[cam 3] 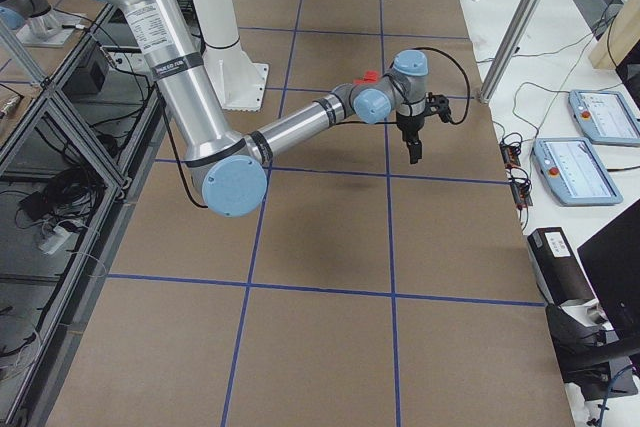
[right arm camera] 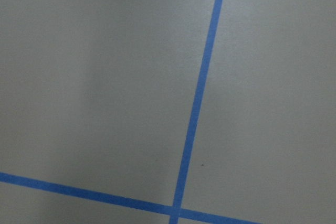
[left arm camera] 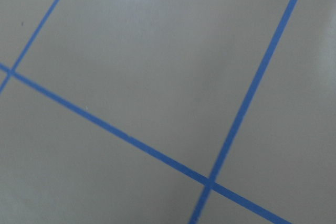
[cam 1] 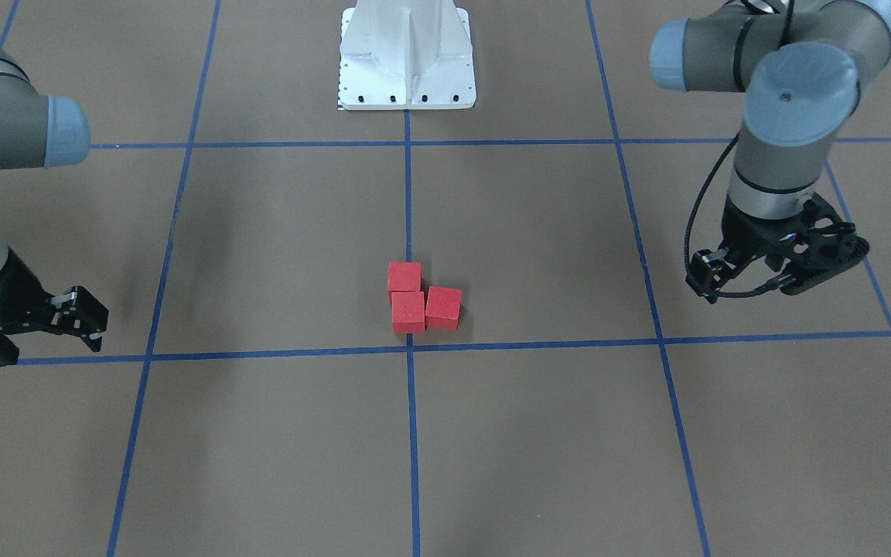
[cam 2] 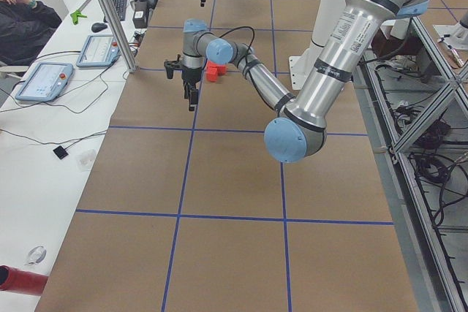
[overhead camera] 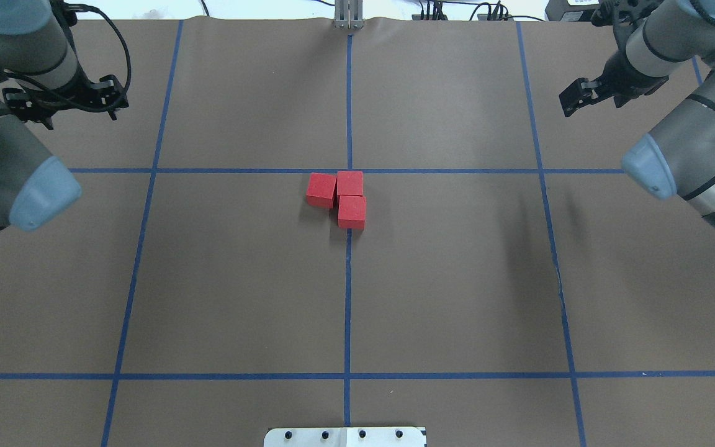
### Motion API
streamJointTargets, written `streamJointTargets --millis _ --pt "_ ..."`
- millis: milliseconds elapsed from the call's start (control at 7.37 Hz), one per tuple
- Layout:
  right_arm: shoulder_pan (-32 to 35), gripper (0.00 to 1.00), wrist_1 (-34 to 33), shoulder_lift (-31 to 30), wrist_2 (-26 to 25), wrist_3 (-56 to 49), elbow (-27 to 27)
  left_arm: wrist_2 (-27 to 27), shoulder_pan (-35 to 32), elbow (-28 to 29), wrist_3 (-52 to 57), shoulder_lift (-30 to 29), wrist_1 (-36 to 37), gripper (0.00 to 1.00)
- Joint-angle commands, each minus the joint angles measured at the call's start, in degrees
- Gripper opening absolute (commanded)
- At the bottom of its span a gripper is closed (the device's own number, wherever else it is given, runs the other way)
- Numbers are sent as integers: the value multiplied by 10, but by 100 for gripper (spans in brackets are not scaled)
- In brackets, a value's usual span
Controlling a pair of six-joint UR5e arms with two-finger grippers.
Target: Form red blocks into L shape at center
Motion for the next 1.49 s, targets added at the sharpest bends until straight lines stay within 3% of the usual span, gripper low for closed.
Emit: streamJointTargets --millis 0,407,543,1086,1357 --pt "71 99 -74 4 0 -125 -3 -62 -92 9 224 55 -36 100" --pt "151 99 -73 -43 83 -172 -11 -146 -189 10 429 127 -36 100" --pt "178 99 -76 -68 109 -234 -12 -187 -227 10 492 157 -40 100" --pt "259 99 -75 -168 172 -277 -2 -275 -336 6 544 284 -96 100" --pt "273 99 -73 -194 177 -277 15 -251 -340 13 544 319 -104 100"
